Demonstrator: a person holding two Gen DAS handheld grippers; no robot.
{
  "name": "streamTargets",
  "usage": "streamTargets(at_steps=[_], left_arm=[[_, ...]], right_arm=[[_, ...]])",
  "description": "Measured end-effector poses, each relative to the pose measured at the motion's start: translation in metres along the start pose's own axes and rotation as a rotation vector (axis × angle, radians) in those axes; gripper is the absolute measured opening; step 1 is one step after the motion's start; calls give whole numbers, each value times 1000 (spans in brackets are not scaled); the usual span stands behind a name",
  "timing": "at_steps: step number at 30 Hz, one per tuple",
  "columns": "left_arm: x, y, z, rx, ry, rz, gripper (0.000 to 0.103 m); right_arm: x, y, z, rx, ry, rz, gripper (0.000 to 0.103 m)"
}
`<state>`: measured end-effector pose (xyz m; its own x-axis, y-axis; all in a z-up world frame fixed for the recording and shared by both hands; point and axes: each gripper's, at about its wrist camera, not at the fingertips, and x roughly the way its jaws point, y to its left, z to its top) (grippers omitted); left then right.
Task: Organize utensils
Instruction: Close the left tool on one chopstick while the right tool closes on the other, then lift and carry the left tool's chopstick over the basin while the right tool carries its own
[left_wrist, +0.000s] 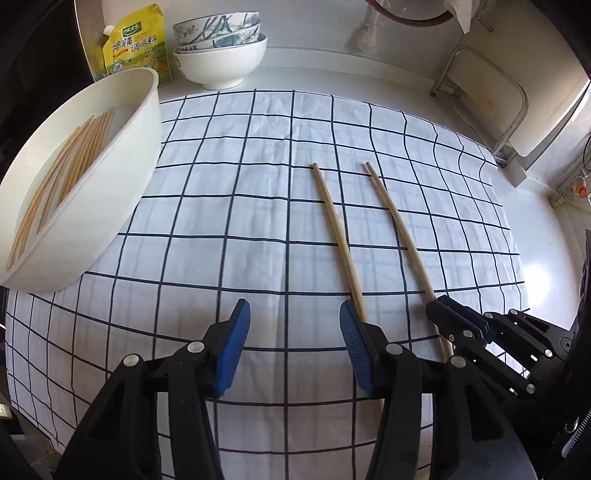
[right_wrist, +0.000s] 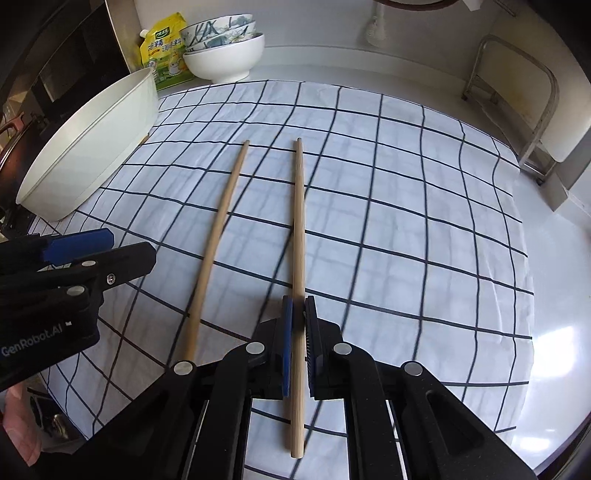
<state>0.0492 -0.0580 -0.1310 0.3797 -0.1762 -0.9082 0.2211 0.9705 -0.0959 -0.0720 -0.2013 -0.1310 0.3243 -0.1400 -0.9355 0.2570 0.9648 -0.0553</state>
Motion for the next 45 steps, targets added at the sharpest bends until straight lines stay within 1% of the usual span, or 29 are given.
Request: streamTargets(at_steps=[1,3,7,10,13,14,20,24,25,28,30,31,32,33,37,40,45], left_arm=[[2,-3,1,1,-1,-1,50],[8,-9,2,-2,-2,1,54],[23,-19,1,-7,20,10,54],[26,-27,-1,11,11,33,54],[29,-32,-1,14,6,52,54],[29,-34,-2,16,3,58,55],[31,-41,-2,26,-16,92,56],[31,-41,-3,27,-30,97,56],[31,-41,-3,28,-36,96,55],[28,-43,-6,39,-50,86,37],[27,-44,-7,43,-46,74,16],[27,-45,-6,45,-42,66,11],[28,-44,-5,47,-38,60,7],[28,-43,-5,51,-37,55,7],[27,-41,-6,70,-36,57,7],[24,-34,-5,58,-29,49,7],[11,-20,-2,42,-48,49,7]], right_arm=[[-1,-5,-2,11,1,-4,7],[-4,-15,-5,32,-1,-13,7],[-9,-29,-13,57,-4,-23,7],[-11,-34,-15,62,-5,-10,7],[-16,-35,-15,64,-27,-6,22],[-17,-35,-14,63,-32,-10,23],[-6,-36,-5,59,-21,-38,23],[-2,-35,-3,44,-22,-48,23],[-1,-34,-2,37,-24,-51,23],[-1,-31,-3,25,-29,-55,23],[-1,-30,-3,17,-32,-51,21],[-1,-29,-3,12,-33,-47,15],[-1,-28,-3,9,-33,-49,9],[0,-27,-3,6,-33,-49,7],[0,-32,0,28,-28,-23,6],[-4,-33,1,48,-28,-4,6],[-21,-26,7,65,-53,24,7]])
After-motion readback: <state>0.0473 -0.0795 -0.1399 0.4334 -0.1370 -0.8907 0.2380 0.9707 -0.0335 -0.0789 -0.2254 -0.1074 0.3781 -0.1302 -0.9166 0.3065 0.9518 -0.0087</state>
